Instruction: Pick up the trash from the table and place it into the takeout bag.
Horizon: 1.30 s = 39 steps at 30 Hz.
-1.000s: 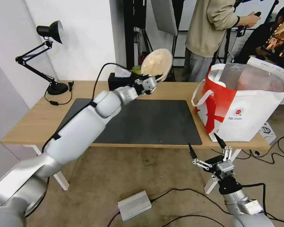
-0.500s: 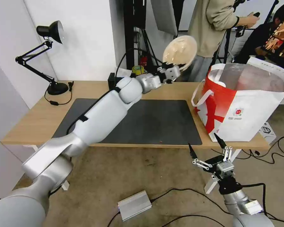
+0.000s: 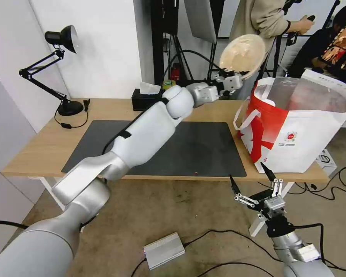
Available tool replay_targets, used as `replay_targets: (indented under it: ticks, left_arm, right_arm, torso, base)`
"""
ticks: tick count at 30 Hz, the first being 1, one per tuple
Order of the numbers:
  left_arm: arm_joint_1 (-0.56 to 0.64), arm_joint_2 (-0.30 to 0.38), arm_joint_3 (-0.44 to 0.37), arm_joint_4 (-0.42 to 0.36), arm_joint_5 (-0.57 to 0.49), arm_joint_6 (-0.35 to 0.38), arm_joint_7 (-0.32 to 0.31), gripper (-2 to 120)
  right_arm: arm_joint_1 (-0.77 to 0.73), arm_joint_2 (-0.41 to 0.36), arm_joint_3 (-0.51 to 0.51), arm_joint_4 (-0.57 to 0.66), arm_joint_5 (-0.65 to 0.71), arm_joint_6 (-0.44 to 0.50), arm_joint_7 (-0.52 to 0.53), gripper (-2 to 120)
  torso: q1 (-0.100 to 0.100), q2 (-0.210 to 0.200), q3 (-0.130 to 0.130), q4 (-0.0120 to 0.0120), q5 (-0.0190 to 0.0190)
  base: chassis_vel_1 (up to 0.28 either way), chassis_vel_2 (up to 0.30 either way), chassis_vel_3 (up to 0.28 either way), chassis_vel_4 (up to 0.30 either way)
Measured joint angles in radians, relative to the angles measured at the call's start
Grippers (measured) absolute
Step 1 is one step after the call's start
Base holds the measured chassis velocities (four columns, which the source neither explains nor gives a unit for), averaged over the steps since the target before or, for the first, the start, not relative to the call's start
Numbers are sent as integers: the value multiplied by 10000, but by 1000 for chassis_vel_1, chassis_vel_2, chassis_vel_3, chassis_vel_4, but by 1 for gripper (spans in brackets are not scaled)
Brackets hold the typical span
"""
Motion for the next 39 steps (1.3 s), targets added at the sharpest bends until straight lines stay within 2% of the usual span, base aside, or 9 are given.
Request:
replay_targets:
  ticks: [1,5,15,18,27,39]
  left_arm:
    - [-55,-227,-52,275,215,-178,-38,1]
    - [-165,-453,78,612,344,-267,-220,1]
    - [-480,-470,657,901,225,-227,-531,1]
    - [-599,-465,1055,937,332,0,-686,1]
    - [-1037,-462,1732,1265,876,93,-802,1]
    - [-1727,-462,3206,1492,1290,367,-826,1]
  right_arm:
    - [0,0,0,0,0,0,0,100]
    - [0,0,0,0,0,0,0,100]
    - [0,0,0,0,0,0,0,100]
    - [0,0,0,0,0,0,0,100]
    - [0,0,1,0,0,0,0,100]
    - [0,0,0,0,0,0,0,100]
  torso:
    - [0,0,0,0,0]
    - [0,0,0,1,0]
    - [0,0,0,3,-1]
    - [0,0,0,2,-2]
    - [0,0,0,2,-2]
    - [0,0,0,2,-2]
  base:
    - [0,0,0,0]
    - [0,0,0,0]
    - [0,0,0,0]
    - [0,0,0,0]
    - [0,0,0,0]
    - [0,0,0,0]
